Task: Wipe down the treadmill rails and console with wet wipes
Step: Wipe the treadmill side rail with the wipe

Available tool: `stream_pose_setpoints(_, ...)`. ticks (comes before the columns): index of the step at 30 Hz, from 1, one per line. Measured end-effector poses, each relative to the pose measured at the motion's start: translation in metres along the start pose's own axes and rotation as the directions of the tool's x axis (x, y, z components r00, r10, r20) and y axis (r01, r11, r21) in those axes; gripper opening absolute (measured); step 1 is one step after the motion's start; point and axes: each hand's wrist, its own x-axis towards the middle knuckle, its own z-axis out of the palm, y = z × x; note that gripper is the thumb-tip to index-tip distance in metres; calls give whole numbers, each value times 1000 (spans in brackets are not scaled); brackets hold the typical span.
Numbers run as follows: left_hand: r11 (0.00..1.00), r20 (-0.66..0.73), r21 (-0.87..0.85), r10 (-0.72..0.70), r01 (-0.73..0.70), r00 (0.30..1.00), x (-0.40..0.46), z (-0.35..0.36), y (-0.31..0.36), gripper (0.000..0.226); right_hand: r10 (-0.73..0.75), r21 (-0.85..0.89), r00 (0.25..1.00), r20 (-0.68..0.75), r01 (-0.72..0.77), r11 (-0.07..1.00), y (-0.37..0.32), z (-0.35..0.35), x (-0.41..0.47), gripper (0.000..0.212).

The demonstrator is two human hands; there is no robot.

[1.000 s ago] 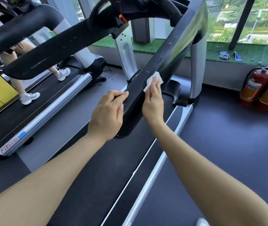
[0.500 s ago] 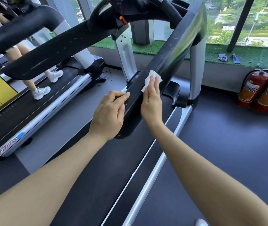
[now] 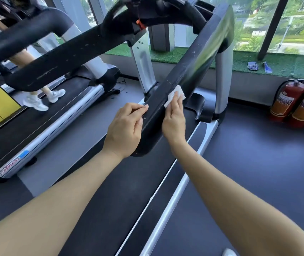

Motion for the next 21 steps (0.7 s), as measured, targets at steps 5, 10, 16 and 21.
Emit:
stream_pose_setpoints(5,999,14,-37,-9,10,1000,1,0,-1,45,-308,25,937,164,308,951,5,22,-104,54)
stream_pose_setpoints(10,993,47,-114,-25,30,999,2,-3,-3,43,-239,55,947,214,233,971,20,12,-109,51)
stream_pose_setpoints(16,981,-1,-156,-117,115,993,-32,-14,-8,41,-53,82,997,53,48,995,4,21,-89,50)
stream_pose_setpoints(21,982,10,-133,-134,134,991,-49,-19,-11,42,-296,7,949,111,297,955,19,35,-141,61)
